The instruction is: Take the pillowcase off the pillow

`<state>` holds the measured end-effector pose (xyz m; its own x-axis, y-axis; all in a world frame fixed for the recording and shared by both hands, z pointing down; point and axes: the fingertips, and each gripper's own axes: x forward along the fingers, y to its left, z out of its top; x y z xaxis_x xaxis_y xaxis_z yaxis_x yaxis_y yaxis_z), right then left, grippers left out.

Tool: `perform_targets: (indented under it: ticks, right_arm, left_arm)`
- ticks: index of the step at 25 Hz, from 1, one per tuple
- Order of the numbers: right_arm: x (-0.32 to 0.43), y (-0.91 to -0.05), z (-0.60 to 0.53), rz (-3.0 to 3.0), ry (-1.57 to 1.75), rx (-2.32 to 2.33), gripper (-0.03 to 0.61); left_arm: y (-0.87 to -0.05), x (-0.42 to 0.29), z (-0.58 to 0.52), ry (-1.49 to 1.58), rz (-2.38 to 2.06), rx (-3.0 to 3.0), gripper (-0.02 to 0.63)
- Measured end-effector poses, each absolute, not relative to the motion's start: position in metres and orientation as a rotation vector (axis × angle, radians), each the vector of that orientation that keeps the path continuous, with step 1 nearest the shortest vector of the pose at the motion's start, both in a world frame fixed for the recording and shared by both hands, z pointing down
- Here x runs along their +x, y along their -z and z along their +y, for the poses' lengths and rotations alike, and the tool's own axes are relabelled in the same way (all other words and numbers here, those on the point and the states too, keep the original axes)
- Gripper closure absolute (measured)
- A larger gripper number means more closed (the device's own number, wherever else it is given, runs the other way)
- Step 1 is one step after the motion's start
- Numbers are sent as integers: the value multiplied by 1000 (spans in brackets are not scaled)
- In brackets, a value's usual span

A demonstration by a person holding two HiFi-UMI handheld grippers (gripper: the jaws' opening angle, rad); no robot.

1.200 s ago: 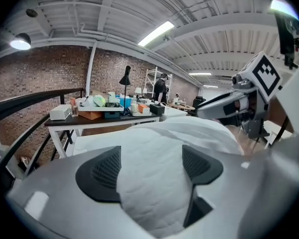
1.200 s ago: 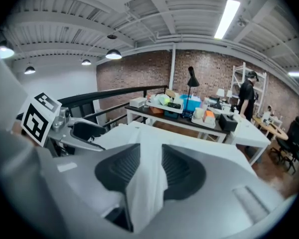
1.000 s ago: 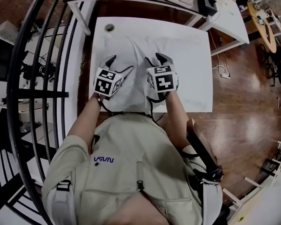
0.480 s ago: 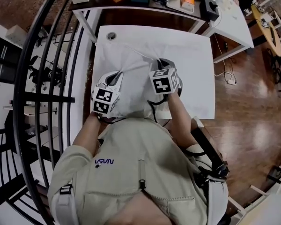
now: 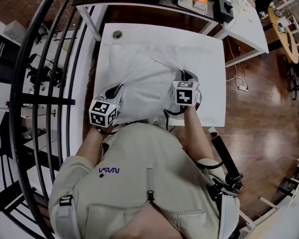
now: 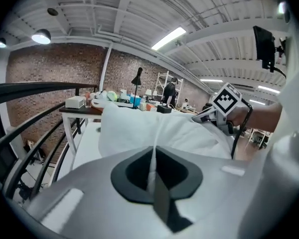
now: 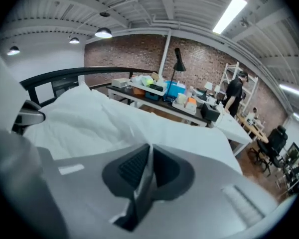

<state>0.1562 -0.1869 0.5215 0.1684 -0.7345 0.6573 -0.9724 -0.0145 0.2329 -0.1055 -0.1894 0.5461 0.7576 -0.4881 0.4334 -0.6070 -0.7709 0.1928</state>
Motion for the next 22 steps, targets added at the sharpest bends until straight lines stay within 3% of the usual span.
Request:
perform_targets:
  ticks: [5, 11, 17, 22]
  right_arm:
    - [136, -512, -197, -1707, -418, 1728, 552]
    - [90, -490, -208, -1888, -444, 1594, 435]
    - [64, -438, -245, -2105, -453, 1565, 434]
    - [65, -437, -300, -2095, -467, 1517, 434]
  left_arm:
    - [-554, -90, -200, -580, -847, 2691, 591]
    - [-519, -83, -210, -584, -877, 2801, 495]
    - [-471, -86, -253, -465, -1000, 2838, 494]
    - [-481, -77, -306, -588, -1043, 2783, 393]
